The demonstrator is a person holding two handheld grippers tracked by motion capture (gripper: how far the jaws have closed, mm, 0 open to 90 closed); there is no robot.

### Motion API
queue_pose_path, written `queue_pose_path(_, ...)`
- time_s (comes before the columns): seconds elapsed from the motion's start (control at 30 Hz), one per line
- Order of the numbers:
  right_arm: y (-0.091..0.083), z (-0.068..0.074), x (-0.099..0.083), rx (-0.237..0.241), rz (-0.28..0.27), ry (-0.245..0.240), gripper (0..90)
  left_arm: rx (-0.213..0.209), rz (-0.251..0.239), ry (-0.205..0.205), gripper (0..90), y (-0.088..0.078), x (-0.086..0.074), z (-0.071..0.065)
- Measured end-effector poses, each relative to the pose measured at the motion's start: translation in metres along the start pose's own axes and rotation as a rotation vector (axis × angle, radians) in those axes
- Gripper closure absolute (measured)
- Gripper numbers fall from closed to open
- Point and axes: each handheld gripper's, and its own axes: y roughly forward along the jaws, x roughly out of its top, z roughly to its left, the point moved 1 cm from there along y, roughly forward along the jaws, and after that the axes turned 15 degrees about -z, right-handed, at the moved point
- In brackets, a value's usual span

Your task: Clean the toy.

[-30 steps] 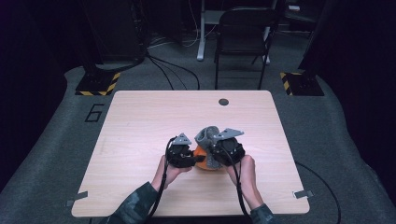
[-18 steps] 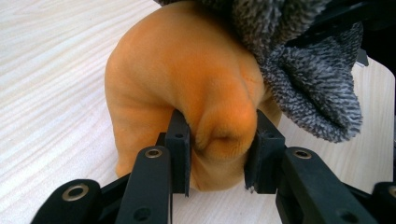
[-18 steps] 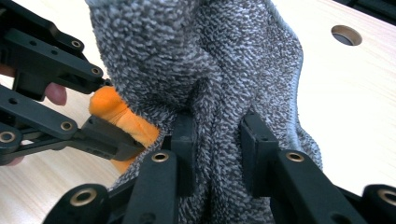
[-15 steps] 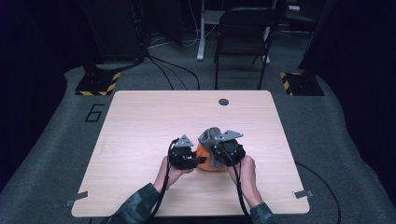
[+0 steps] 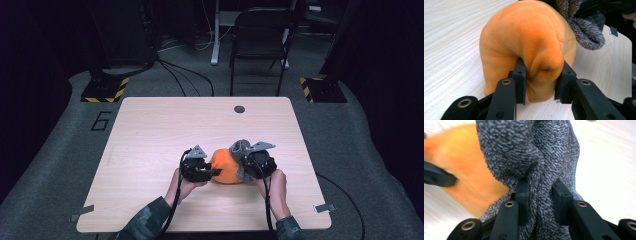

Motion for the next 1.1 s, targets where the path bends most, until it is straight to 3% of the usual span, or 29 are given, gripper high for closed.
queue_pose_path(0.2, 0.010, -0.016, -0.015, -0.020, 0.040, 0.045, 69.6, -0.011, 0.002, 0.001, 66.7, 0.000, 0.000, 0.002)
queue_pose_path(0.37, 0.018, -0.023, -0.023, -0.037, 0.066, 0.055, 69.6, -0.004, -0.001, -0.003, 66.7, 0.001, -0.001, 0.001)
queue_pose_path(0.53, 0.027, -0.031, -0.034, -0.048, 0.125, 0.059, 69.3, -0.007, -0.011, 0.002, 66.6, 0.000, 0.000, 0.001)
queue_pose_path(0.6, 0.023, -0.034, -0.032, -0.047, 0.120, 0.064, 69.4, -0.003, -0.015, -0.007, 66.6, -0.001, 0.000, 0.002)
queue_pose_path(0.7, 0.005, -0.034, -0.014, -0.050, 0.063, 0.071, 69.5, 0.002, -0.012, -0.005, 66.6, -0.002, 0.000, 0.003)
queue_pose_path(0.8, -0.016, -0.018, 0.011, -0.009, -0.018, 0.049, 69.4, 0.005, -0.015, -0.001, 66.3, -0.001, 0.000, 0.002)
queue_pose_path(0.9, -0.026, 0.004, 0.028, 0.054, -0.072, 0.017, 69.3, 0.009, -0.019, 0.005, 66.0, -0.001, 0.000, 0.002)
queue_pose_path(1.0, -0.021, 0.029, 0.033, 0.110, -0.084, -0.017, 68.8, 0.010, -0.018, 0.002, 65.8, -0.001, -0.001, 0.001)
queue_pose_path(1.07, -0.011, 0.039, 0.029, 0.132, -0.092, -0.029, 68.5, 0.012, -0.017, 0.007, 65.8, -0.001, -0.001, 0.001)
queue_pose_path(1.1, -0.005, 0.041, 0.025, 0.131, -0.070, -0.044, 68.6, 0.021, -0.010, 0.017, 65.4, 0.000, -0.002, 0.001)
